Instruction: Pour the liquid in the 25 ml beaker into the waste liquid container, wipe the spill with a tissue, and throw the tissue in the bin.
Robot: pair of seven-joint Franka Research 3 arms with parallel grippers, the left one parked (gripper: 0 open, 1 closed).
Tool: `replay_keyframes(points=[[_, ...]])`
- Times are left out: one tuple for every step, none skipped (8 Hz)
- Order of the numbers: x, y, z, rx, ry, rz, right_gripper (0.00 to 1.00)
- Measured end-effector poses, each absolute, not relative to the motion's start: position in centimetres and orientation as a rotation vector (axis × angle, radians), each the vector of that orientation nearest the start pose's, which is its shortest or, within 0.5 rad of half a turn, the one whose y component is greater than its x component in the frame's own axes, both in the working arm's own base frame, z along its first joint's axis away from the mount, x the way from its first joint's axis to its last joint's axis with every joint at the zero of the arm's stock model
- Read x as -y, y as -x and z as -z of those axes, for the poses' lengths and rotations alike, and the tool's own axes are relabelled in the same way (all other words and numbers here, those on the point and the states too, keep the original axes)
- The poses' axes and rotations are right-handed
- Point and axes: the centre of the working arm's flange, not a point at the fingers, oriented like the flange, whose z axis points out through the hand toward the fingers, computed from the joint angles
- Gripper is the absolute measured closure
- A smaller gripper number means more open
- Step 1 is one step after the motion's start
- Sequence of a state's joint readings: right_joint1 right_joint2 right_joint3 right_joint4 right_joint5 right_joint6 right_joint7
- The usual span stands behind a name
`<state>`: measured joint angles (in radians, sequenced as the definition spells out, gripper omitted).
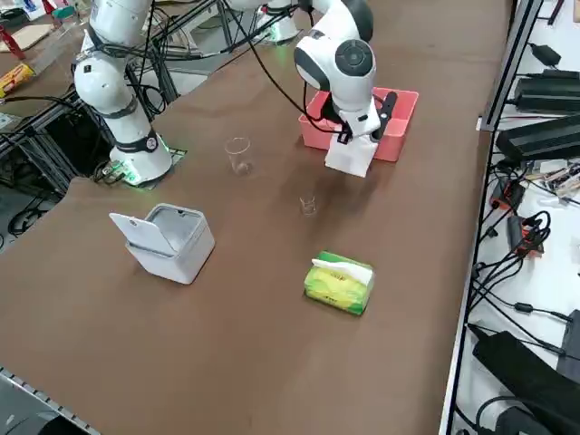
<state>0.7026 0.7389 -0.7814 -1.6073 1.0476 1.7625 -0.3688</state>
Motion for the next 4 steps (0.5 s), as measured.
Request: replay_keyframes(points=[[-9.8, -66.0, -26.7, -0.066, 2.606, -0.24, 0.98], [-9.7, -66.1, -26.3, -0.056, 2.593, -0.231, 0.98], [-9.8, -66.1, -26.0, -0.056, 2.58, -0.225, 0.98], [-9.9, -66.1, -25.6, -0.041, 2.569, -0.216, 0.98]])
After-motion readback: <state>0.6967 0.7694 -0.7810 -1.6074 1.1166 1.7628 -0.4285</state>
